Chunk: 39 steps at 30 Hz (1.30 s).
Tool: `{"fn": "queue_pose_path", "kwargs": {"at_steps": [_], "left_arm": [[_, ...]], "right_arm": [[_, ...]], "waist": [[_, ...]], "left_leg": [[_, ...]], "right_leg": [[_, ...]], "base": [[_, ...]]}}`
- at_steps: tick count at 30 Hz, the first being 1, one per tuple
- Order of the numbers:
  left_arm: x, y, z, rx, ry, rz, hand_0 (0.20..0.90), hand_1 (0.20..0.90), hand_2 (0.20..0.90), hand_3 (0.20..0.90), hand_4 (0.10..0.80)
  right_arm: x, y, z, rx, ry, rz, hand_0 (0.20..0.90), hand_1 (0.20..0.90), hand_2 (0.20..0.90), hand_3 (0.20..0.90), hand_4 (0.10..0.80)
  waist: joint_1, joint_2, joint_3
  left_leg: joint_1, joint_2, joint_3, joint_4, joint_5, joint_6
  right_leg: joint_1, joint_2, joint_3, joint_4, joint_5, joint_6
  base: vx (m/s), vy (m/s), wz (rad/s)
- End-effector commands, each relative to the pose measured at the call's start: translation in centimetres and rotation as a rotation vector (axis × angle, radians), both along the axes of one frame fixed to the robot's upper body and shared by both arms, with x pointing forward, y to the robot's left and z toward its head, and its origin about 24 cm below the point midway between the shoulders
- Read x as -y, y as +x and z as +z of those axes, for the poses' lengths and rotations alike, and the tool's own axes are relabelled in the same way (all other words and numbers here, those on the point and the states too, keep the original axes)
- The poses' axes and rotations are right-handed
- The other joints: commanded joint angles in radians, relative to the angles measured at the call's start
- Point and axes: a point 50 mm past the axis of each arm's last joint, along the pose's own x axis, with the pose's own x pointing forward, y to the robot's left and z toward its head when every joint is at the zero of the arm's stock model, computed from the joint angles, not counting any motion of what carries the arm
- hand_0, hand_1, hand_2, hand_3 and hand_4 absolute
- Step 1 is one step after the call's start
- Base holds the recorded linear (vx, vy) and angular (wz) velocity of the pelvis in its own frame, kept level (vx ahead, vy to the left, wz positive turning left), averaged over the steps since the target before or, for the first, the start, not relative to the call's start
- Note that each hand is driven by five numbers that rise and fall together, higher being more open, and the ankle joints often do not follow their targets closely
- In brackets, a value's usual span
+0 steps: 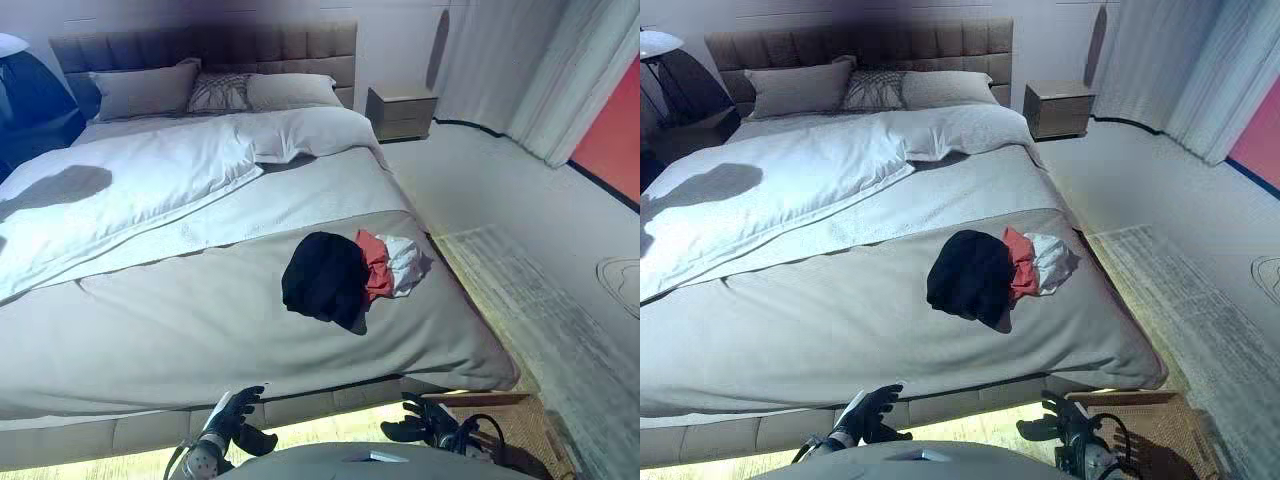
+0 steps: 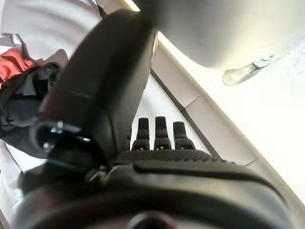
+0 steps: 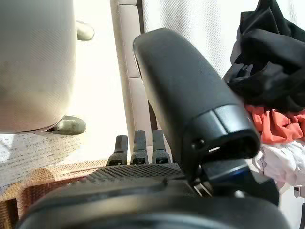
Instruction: Pick up the clothes from the bed and place them into the basket
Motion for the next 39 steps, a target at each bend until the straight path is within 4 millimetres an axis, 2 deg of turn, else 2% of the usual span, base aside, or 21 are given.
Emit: {"fn": "queue_pose_path", "kwargs": {"at_steps": [1,10,17,20,23,25,27,28,31,34,35,37,39], "left_arm": [[1.4,4.0,0.9,0.114,-0.052,-0.001,0.9,0.9,0.9,0.9,0.8],[1.2,4.4,1.1,0.121,-0.062,0.011,0.9,0.9,0.9,0.9,0.8],[1.4,4.3,1.0,0.11,-0.072,0.011,0.9,0.9,0.9,0.9,0.8],[1.3,4.2,0.9,0.101,-0.075,0.017,0.9,0.9,0.9,0.9,0.8],[1.2,4.4,1.1,0.105,-0.078,0.013,0.9,0.9,0.9,0.9,0.8],[0.9,4.8,1.3,0.119,-0.079,0.004,0.9,0.9,0.9,0.9,0.8],[0.4,5.6,1.9,0.158,-0.075,-0.004,0.9,0.9,0.9,0.9,0.8],[0.4,5.8,2.0,0.17,-0.074,-0.008,0.9,0.9,0.9,0.9,0.8],[0.1,7.1,3.1,0.251,-0.065,-0.041,0.9,0.9,0.9,0.9,0.8],[-0.2,7.7,3.7,0.275,-0.068,-0.054,0.9,0.9,0.9,0.9,0.8],[-0.3,7.6,3.8,0.275,-0.068,-0.056,0.9,0.9,0.9,0.9,0.8],[-0.9,7.4,4.1,0.274,-0.056,-0.083,0.9,0.9,0.9,0.9,0.8],[-1.1,7.6,4.3,0.267,-0.049,-0.094,0.9,0.9,0.9,0.9,0.8]], "right_arm": [[-0.9,2.5,0.4,0.057,-0.007,0.066,0.9,0.9,0.9,0.9,0.8],[-0.6,2.3,0.3,0.026,-0.037,0.063,0.9,0.9,0.9,0.9,0.8],[-0.7,3.1,0.6,0.062,-0.088,0.086,0.9,0.9,0.9,0.9,0.8],[-0.6,3.9,1.0,0.114,-0.126,0.091,0.9,0.9,0.9,0.9,0.8],[-0.6,5.8,2.0,0.231,-0.213,0.17,0.9,0.9,0.9,0.9,0.8],[-0.6,7.5,3.0,0.319,-0.273,0.226,0.9,0.9,0.9,0.9,0.8],[-0.4,10.5,4.9,0.444,-0.337,0.25,0.9,0.9,0.9,0.9,0.8],[-0.3,11.1,5.3,0.459,-0.343,0.246,0.9,0.9,0.9,0.9,0.8],[0.0,14.7,8.8,0.636,-0.416,0.236,0.9,0.9,0.9,0.9,0.8],[0.6,16.9,11.9,0.779,-0.486,0.233,0.9,0.9,0.9,0.9,0.8],[0.6,17.2,12.3,0.8,-0.495,0.234,0.9,0.9,0.9,0.9,0.8],[1.0,19.4,15.8,0.92,-0.567,0.252,0.9,0.9,0.9,0.9,0.8],[1.0,20.6,17.8,0.98,-0.616,0.265,0.9,0.9,0.9,0.9,0.8]], "waist": [[-0.008,-0.023,0.067],[-0.007,-0.023,0.068],[-0.005,-0.021,0.068],[-0.003,-0.022,0.068],[0.001,-0.023,0.07],[0.006,-0.024,0.073],[0.017,-0.027,0.079],[0.019,-0.027,0.08],[0.032,-0.029,0.089],[0.044,-0.03,0.094],[0.045,-0.03,0.095],[0.053,-0.03,0.099],[0.056,-0.029,0.108]], "left_leg": [[0.084,-0.018,0.016,0.008,-0.153,0.032],[0.084,-0.018,0.018,0.008,-0.152,0.032],[0.086,-0.018,0.017,0.008,-0.152,0.033],[0.088,-0.018,0.015,0.008,-0.151,0.034],[0.088,-0.019,0.012,0.008,-0.152,0.034],[0.087,-0.02,0.008,0.008,-0.15,0.033],[0.086,-0.021,0.0,0.008,-0.149,0.034],[0.086,-0.021,-0.002,0.008,-0.149,0.035],[0.085,-0.018,-0.006,0.008,-0.145,0.036],[0.084,-0.016,-0.01,0.008,-0.146,0.034],[0.084,-0.016,-0.01,0.008,-0.146,0.034],[0.08,-0.012,-0.008,0.016,-0.149,0.03],[0.068,-0.012,-0.013,0.035,-0.153,0.029]], "right_leg": [[0.044,-0.048,0.011,0.01,-0.043,0.026],[0.043,-0.047,0.011,0.01,-0.044,0.024],[0.045,-0.046,0.012,0.01,-0.044,0.023],[0.046,-0.046,0.012,0.01,-0.044,0.021],[0.048,-0.046,0.011,0.01,-0.044,0.022],[0.048,-0.046,0.011,0.01,-0.044,0.022],[0.048,-0.045,0.01,0.01,-0.043,0.019],[0.048,-0.044,0.011,0.01,-0.043,0.018],[0.048,-0.043,0.008,0.01,-0.044,0.014],[0.045,-0.044,0.007,0.01,-0.043,0.015],[0.045,-0.044,0.007,0.01,-0.043,0.015],[0.043,-0.048,0.002,0.01,-0.044,0.015],[0.041,-0.05,-0.002,0.014,-0.045,0.011]], "base": [[0.0,0.0,0.0],[-0.004,-0.002,-0.01],[0.0,-0.001,-0.01],[0.0,0.0,0.0],[0.0,0.0,0.0],[0.0,0.0,0.0],[0.0,-0.035,0.0],[0.0,0.0,0.0],[0.021,-0.015,0.03],[0.051,-0.014,0.1],[0.071,-0.003,0.08],[0.076,0.005,0.08],[0.02,0.003,0.02]]}}
